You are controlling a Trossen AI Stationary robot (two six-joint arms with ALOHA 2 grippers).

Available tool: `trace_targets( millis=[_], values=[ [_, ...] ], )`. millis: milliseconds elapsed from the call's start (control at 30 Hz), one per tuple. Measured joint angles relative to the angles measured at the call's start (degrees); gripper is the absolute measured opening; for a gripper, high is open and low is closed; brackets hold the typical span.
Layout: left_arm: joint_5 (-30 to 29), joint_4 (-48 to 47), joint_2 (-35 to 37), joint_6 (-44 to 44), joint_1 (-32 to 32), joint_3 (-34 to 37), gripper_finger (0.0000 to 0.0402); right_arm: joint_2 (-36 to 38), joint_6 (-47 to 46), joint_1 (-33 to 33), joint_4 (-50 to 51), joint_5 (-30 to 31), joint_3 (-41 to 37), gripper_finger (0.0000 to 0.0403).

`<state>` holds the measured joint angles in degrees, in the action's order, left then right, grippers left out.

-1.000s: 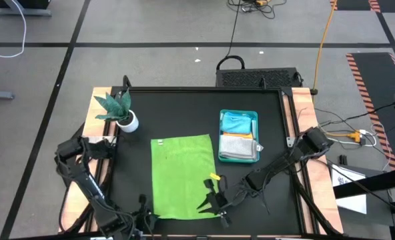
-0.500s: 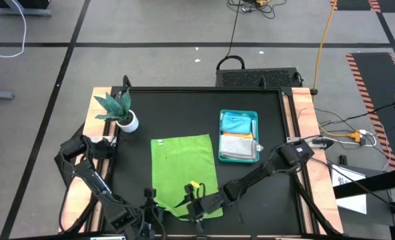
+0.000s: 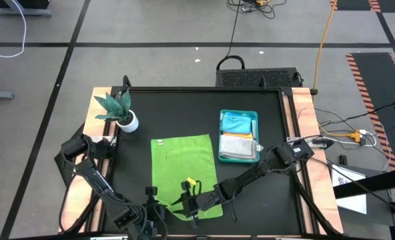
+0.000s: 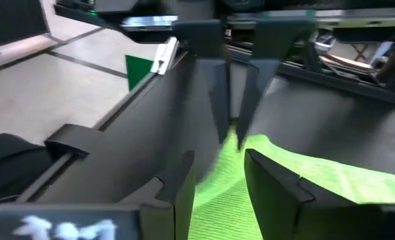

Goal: Fold microfiber towels
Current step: Fold the light green microfiber cloth

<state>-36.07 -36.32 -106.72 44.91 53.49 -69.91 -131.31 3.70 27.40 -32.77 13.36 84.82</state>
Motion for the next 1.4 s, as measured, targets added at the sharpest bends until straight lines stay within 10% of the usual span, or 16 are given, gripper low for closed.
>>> trace_targets(
  millis=[533, 967, 1400],
  values=[
    [0.00, 0.07, 0.00, -1.09, -1.02, 0.00, 0.0037, 0.00, -0.81, -0.45, 0.07, 0.01, -0.02, 0.0110],
    [0.02, 0.09, 0.00, 0.46, -1.18, 0.01, 0.0126, 0.00, -4.71, -2.21, 2.63, 0.23, -0.09, 0.0005],
    [-0.65, -5.91, 0.00, 2.69, 2.85, 0.04, 0.0154, 0.00, -7.69, -2.29, 1.76, 0.27, -3.28, 0.0001]
  ],
)
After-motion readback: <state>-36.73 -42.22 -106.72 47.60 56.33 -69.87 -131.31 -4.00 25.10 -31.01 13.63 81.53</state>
